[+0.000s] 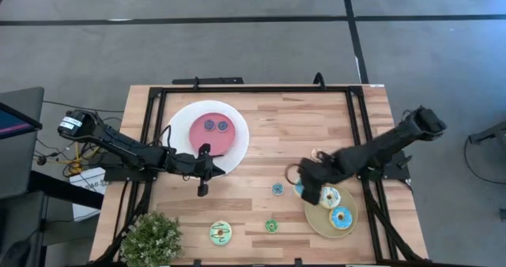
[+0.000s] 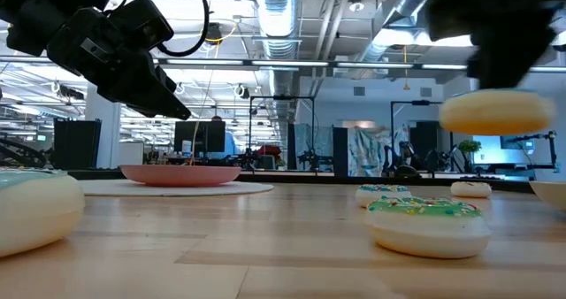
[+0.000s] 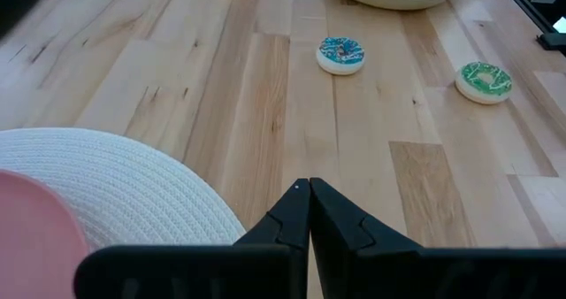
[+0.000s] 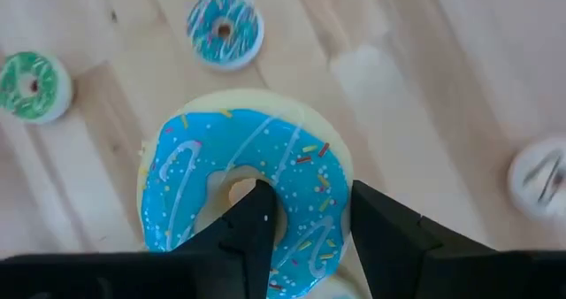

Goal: Pick & Place donuts
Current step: Put the large light blue donut onto the brown plate

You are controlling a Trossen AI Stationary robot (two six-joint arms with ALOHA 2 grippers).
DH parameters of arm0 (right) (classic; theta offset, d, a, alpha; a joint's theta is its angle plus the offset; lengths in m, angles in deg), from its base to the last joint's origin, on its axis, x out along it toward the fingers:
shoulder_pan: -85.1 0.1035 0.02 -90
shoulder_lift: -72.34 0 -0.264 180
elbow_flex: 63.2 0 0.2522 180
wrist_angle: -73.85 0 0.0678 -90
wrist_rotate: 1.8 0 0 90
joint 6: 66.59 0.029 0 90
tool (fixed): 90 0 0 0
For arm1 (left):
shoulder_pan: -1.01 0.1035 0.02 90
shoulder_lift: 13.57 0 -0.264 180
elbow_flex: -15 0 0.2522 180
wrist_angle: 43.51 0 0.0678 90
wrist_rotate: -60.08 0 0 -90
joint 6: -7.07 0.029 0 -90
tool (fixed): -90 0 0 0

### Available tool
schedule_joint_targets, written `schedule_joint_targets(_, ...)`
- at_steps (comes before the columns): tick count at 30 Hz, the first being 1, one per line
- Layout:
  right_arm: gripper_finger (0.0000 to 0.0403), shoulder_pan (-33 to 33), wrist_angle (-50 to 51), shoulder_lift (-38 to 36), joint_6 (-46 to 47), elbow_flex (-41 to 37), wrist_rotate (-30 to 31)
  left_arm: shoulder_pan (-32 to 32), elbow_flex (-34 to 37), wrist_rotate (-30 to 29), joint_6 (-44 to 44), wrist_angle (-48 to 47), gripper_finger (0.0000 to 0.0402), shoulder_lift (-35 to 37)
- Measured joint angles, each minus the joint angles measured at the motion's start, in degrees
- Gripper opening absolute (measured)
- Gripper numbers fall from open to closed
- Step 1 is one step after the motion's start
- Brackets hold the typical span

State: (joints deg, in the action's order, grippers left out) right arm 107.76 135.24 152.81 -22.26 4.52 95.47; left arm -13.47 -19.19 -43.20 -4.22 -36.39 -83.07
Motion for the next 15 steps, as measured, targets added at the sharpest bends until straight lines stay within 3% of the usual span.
schedule_joint_targets(7, 0.0134, 11.86, -3.55, -4.85, 17.22, -5.22, 3.25, 0.0, 0.0, -0.02, -0.04, 0.0, 0.0002, 0.0)
schedule_joint_targets(15, 0.0129, 19.42, -7.91, -1.05, 27.95, -5.65, 3.18, 0.0, -0.07, -0.07, -0.86, 0.0, 0.0002, 0.02)
